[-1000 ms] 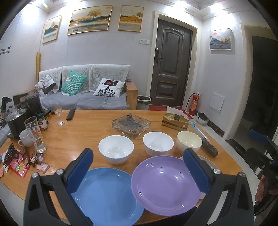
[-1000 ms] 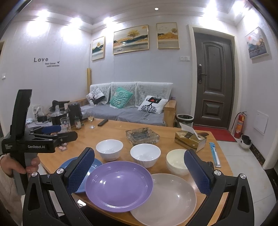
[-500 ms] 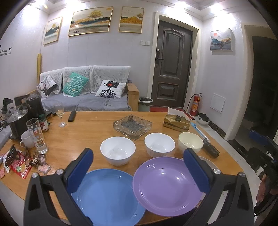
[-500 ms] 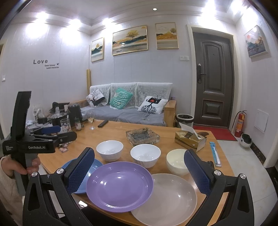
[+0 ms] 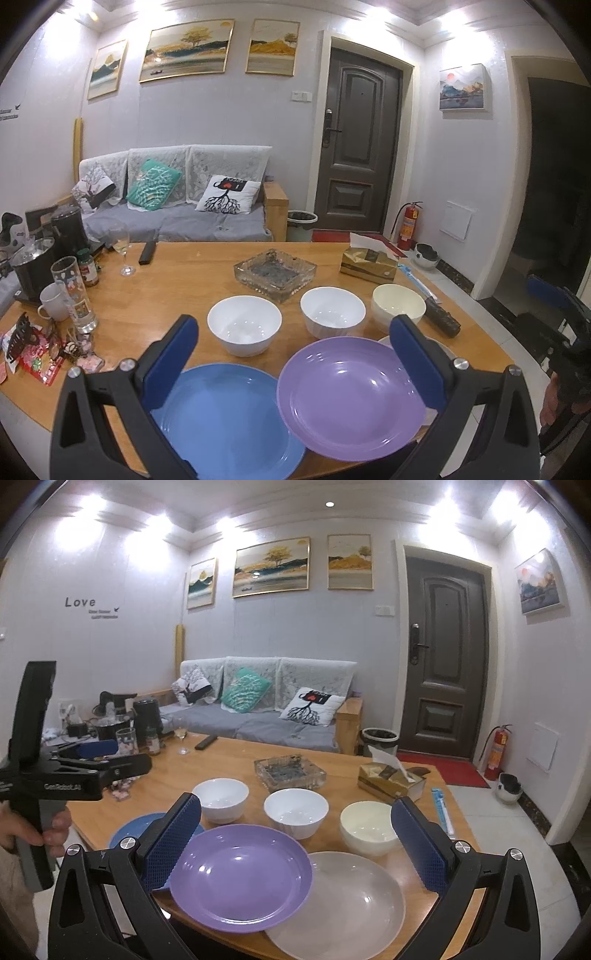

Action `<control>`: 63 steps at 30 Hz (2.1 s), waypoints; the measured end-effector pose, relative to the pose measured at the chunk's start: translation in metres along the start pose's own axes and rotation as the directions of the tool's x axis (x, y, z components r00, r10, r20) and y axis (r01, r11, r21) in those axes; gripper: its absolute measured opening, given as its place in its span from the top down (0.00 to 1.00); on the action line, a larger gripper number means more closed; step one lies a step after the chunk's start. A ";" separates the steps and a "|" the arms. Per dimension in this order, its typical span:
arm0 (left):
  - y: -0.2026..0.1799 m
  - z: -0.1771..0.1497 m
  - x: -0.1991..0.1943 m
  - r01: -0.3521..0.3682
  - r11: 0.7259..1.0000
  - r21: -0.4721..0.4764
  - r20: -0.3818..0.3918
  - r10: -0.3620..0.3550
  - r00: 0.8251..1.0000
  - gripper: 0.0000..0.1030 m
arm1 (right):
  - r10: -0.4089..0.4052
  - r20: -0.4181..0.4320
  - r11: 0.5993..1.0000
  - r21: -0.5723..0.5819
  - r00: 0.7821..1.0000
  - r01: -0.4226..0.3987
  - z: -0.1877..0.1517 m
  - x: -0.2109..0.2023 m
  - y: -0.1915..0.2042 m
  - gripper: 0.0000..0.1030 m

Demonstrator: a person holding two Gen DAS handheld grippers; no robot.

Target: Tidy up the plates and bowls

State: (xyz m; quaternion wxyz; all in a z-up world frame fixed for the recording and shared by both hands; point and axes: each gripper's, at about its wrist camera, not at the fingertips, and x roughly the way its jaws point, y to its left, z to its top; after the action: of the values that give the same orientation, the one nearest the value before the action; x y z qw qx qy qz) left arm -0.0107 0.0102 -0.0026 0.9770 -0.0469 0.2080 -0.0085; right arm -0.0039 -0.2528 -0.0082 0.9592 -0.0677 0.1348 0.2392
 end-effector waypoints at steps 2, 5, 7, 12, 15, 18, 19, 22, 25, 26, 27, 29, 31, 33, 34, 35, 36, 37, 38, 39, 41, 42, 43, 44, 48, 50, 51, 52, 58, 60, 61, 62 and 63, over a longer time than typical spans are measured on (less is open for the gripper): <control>0.000 -0.001 0.002 0.009 1.000 0.005 -0.006 -0.009 1.000 0.01 | -0.011 -0.005 1.000 0.013 1.000 0.011 -0.002 0.002 -0.003 0.02; 0.001 -0.003 0.006 0.036 0.999 0.008 -0.015 -0.036 0.999 0.01 | -0.072 -0.004 0.997 0.026 0.997 0.072 -0.006 0.003 -0.005 0.02; 0.002 -0.005 0.010 0.040 0.999 0.011 -0.031 -0.040 0.999 0.01 | -0.063 -0.013 0.997 0.040 0.998 0.064 -0.009 0.006 -0.009 0.05; 0.008 -0.011 0.024 0.062 0.998 -0.020 -0.076 -0.063 0.995 0.17 | -0.067 -0.061 0.995 0.065 0.996 0.071 -0.020 0.014 -0.016 0.20; 0.015 -0.017 0.039 0.067 0.996 -0.064 -0.125 -0.075 0.989 0.31 | -0.078 -0.117 0.993 0.079 0.990 0.087 -0.030 0.025 -0.020 0.29; 0.023 -0.029 0.054 0.063 0.992 -0.112 -0.176 -0.082 0.981 0.44 | -0.085 -0.188 0.990 0.092 0.978 0.104 -0.046 0.039 -0.025 0.41; 0.026 -0.033 0.059 0.059 0.990 -0.126 -0.196 -0.083 0.977 0.46 | -0.084 -0.213 0.989 0.101 0.974 0.107 -0.052 0.043 -0.027 0.45; 0.033 -0.049 0.075 0.052 0.988 -0.148 -0.247 -0.088 0.965 0.59 | -0.066 -0.277 0.985 0.133 0.959 0.106 -0.069 0.055 -0.033 0.52; 0.039 -0.065 0.090 0.048 0.982 -0.183 -0.302 -0.103 0.948 0.71 | -0.032 -0.331 0.978 0.183 0.943 0.098 -0.086 0.065 -0.040 0.56; 0.041 -0.070 0.095 0.052 0.980 -0.194 -0.316 -0.113 0.942 0.74 | -0.016 -0.349 0.975 0.203 0.937 0.092 -0.091 0.070 -0.042 0.56; 0.043 -0.075 0.100 0.055 0.977 -0.208 -0.328 -0.123 0.936 0.76 | -0.004 -0.360 0.973 0.216 0.933 0.088 -0.096 0.072 -0.042 0.56; 0.044 -0.082 0.106 0.065 0.972 -0.224 -0.344 -0.141 0.928 0.81 | 0.029 -0.373 0.966 0.248 0.927 0.069 -0.103 0.077 -0.043 0.56; 0.041 -0.087 0.112 0.086 0.966 -0.242 -0.356 -0.171 0.919 0.84 | 0.055 -0.376 0.961 0.270 0.925 0.052 -0.106 0.082 -0.041 0.57; 0.038 -0.090 0.116 0.090 0.967 -0.238 -0.367 -0.176 0.913 0.86 | 0.073 -0.383 0.957 0.286 0.921 0.043 -0.109 0.086 -0.038 0.61; 0.036 -0.091 0.118 0.090 0.968 -0.233 -0.373 -0.175 0.911 0.86 | 0.076 -0.387 0.956 0.291 0.919 0.044 -0.110 0.089 -0.038 0.62; 0.034 -0.092 0.120 0.083 0.971 -0.224 -0.377 -0.164 0.911 0.87 | 0.076 -0.393 0.954 0.296 0.916 0.048 -0.111 0.092 -0.037 0.62; 0.033 -0.092 0.121 0.079 0.972 -0.220 -0.382 -0.160 0.910 0.89 | 0.076 -0.399 0.953 0.297 0.914 0.051 -0.112 0.093 -0.037 0.63; 0.032 -0.092 0.122 0.073 0.974 -0.213 -0.382 -0.151 0.912 0.89 | 0.080 -0.403 0.952 0.301 0.912 0.050 -0.114 0.095 -0.036 0.65; 0.030 -0.092 0.124 0.062 0.977 -0.202 -0.385 -0.137 0.913 0.90 | 0.087 -0.406 0.951 0.306 0.910 0.046 -0.114 0.096 -0.036 0.67; 0.028 -0.092 0.126 0.049 0.981 -0.188 -0.386 -0.119 0.915 0.90 | 0.097 -0.408 0.949 0.312 0.908 0.039 -0.115 0.098 -0.035 0.68; 0.028 -0.094 0.125 0.043 0.983 -0.176 -0.392 -0.110 0.913 0.90 | 0.100 -0.413 0.949 0.313 0.905 0.038 -0.115 0.103 -0.032 0.70; 0.026 -0.094 0.128 0.037 0.985 -0.168 -0.398 -0.102 0.911 0.90 | 0.091 -0.421 0.950 0.310 0.902 0.049 -0.115 0.106 -0.031 0.72; 0.025 -0.095 0.130 0.032 0.987 -0.158 -0.406 -0.094 0.909 0.90 | 0.084 -0.428 0.950 0.306 0.900 0.057 -0.116 0.108 -0.030 0.75; 0.026 -0.096 0.129 0.034 0.987 -0.157 -0.409 -0.097 0.908 0.90 | 0.084 -0.432 0.950 0.307 0.898 0.058 -0.117 0.110 -0.030 0.76; 0.023 -0.096 0.130 0.034 0.989 -0.146 -0.417 -0.092 0.904 0.90 | 0.111 -0.431 0.946 0.323 0.896 0.039 -0.119 0.114 -0.030 0.84; 0.020 -0.095 0.131 0.039 0.990 -0.137 -0.418 -0.093 0.904 0.90 | 0.115 -0.429 0.945 0.324 0.896 0.033 -0.119 0.115 -0.030 0.85; 0.017 -0.093 0.131 0.040 0.991 -0.129 -0.418 -0.091 0.904 0.90 | 0.114 -0.430 0.945 0.326 0.896 0.036 -0.119 0.114 -0.030 0.84; 0.014 -0.091 0.131 0.041 0.992 -0.118 -0.418 -0.087 0.904 0.90 | 0.108 -0.432 0.944 0.326 0.895 0.044 -0.119 0.114 -0.031 0.84; -0.009 -0.081 0.136 0.075 0.994 -0.083 -0.416 -0.102 0.904 0.90 | 0.081 -0.434 0.931 0.354 0.897 0.087 -0.124 0.106 -0.048 0.84; -0.021 -0.077 0.139 0.091 0.994 -0.064 -0.417 -0.110 0.902 0.90 | 0.065 -0.429 0.927 0.361 0.901 0.104 -0.124 0.099 -0.056 0.84; -0.026 -0.077 0.140 0.100 0.993 -0.057 -0.416 -0.114 0.902 0.90 | 0.053 -0.428 0.925 0.361 0.902 0.117 -0.124 0.096 -0.060 0.83; -0.032 -0.075 0.142 0.110 0.993 -0.047 -0.417 -0.120 0.901 0.90 | 0.044 -0.426 0.924 0.362 0.904 0.126 -0.124 0.093 -0.063 0.82; -0.040 -0.074 0.145 0.123 0.992 -0.033 -0.419 -0.126 0.899 0.90 | 0.026 -0.424 0.923 0.359 0.905 0.141 -0.124 0.089 -0.068 0.82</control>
State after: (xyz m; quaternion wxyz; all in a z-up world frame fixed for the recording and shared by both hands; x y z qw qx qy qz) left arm 0.0914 -0.0418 -0.1250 0.9066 -0.0600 0.4099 -0.0802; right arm 0.0757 -0.2971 -0.1479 0.9087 0.0660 0.3801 0.1591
